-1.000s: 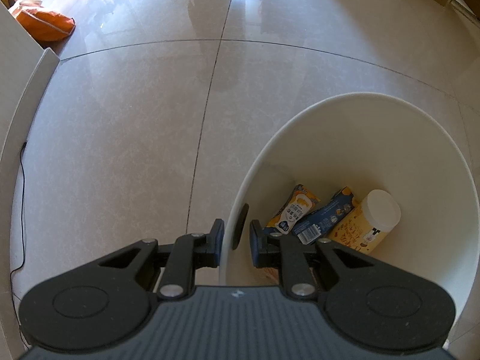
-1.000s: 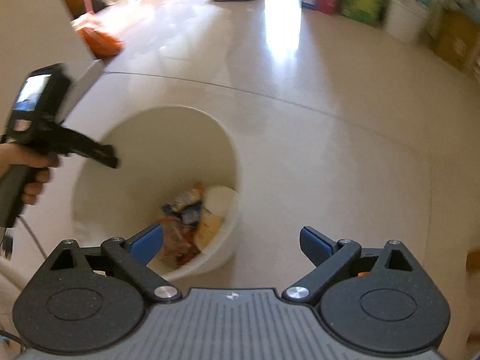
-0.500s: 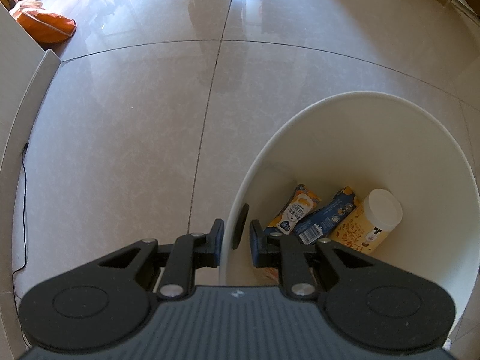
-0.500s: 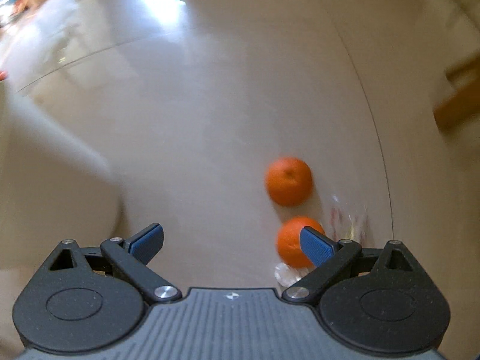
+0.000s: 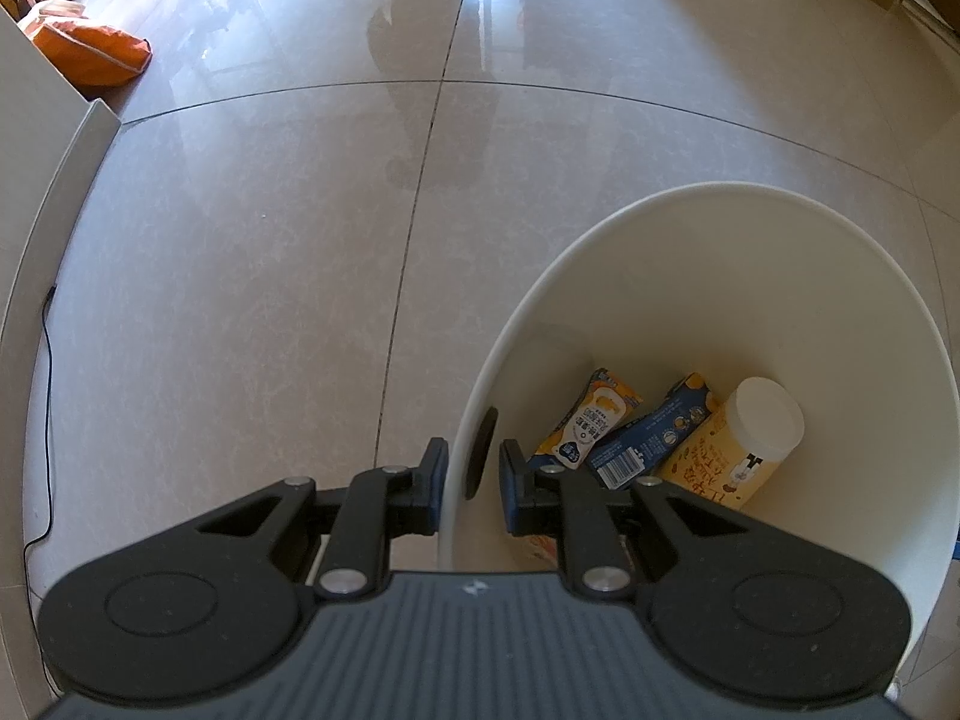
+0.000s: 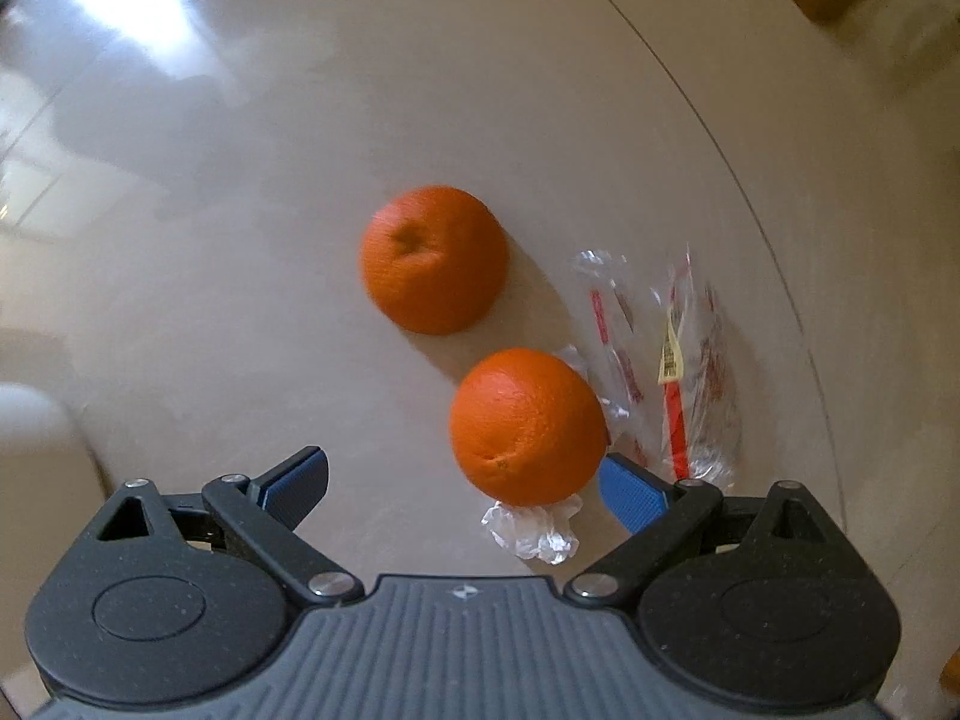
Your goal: Organize objects
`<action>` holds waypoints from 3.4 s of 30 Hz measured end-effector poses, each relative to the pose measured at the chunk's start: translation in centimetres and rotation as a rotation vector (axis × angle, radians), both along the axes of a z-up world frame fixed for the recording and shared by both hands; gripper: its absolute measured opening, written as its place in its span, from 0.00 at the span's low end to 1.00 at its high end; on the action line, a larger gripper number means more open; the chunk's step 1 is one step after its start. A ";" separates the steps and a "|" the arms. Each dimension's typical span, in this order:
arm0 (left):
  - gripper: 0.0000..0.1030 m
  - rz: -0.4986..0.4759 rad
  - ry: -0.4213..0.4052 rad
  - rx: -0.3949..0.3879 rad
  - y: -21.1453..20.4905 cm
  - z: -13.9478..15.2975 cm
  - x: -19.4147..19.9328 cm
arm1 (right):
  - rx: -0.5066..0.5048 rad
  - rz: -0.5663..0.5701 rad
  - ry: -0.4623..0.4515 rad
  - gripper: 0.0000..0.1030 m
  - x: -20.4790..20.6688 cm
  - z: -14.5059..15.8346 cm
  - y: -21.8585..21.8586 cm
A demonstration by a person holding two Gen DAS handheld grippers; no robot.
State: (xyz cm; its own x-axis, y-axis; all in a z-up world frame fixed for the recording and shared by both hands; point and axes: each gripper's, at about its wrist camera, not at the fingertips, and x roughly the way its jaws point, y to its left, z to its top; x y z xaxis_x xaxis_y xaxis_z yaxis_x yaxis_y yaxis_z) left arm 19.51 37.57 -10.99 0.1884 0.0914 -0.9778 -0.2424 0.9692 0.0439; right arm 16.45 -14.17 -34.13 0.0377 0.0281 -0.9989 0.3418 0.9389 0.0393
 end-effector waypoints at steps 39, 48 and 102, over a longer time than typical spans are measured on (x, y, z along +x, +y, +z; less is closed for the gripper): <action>0.16 -0.001 -0.004 -0.001 -0.2 -0.1 -0.2 | -0.092 -0.051 0.072 0.46 2.3 -0.5 2.0; 0.16 -0.003 -0.004 -0.004 0.0 -0.1 -0.1 | -0.164 0.037 0.010 0.83 2.2 -0.2 2.0; 0.16 -0.013 -0.003 0.001 -0.2 -0.2 -0.2 | 0.043 0.437 -0.061 0.67 1.3 18.0 16.9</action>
State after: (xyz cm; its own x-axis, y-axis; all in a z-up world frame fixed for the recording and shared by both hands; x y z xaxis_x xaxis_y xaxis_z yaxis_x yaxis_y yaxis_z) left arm 19.30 37.33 -11.17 0.1929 0.0899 -0.9771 -0.2302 0.9721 0.0440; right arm 17.78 2.71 -16.15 0.0714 0.0964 -0.9928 -0.0908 0.9918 0.0897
